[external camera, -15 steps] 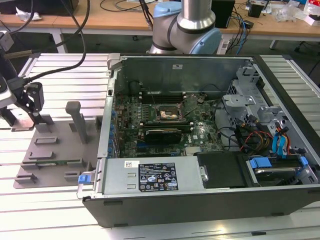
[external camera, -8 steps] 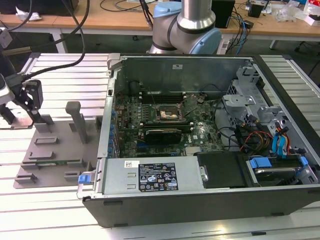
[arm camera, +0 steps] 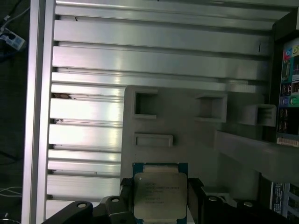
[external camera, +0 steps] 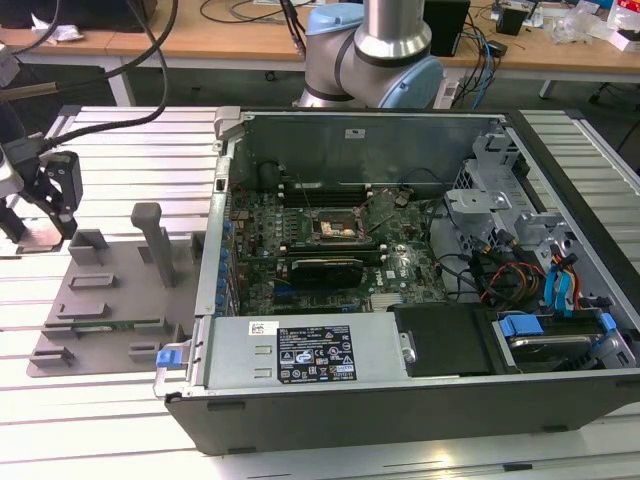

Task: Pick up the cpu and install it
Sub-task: 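Pick up the cpu and move it towards the insertion slot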

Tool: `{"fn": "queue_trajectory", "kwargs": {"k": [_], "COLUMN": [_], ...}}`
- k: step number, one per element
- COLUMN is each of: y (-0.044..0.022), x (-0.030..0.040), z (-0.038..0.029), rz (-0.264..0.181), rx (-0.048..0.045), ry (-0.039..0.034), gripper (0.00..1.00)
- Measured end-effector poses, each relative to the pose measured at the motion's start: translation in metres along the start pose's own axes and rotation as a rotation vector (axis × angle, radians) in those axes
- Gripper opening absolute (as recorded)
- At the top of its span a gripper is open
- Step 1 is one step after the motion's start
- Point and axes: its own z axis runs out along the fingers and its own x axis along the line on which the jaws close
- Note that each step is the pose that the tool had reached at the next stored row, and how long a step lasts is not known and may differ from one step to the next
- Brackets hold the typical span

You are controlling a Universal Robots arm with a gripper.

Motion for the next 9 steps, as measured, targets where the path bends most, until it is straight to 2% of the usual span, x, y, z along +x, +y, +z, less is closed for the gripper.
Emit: {"fn": "queue_trajectory", "kwargs": {"k": [5, 9], "y": [0.0001, 0.0023], "x": [-0.0001, -0.0005], "z": [-0.0046, -0.0154], "rz": [0.0, 0.0], "rx": [0.0, 0.0], "ry": [0.0, 0.0001], "gripper": [0.55, 0.55]}}
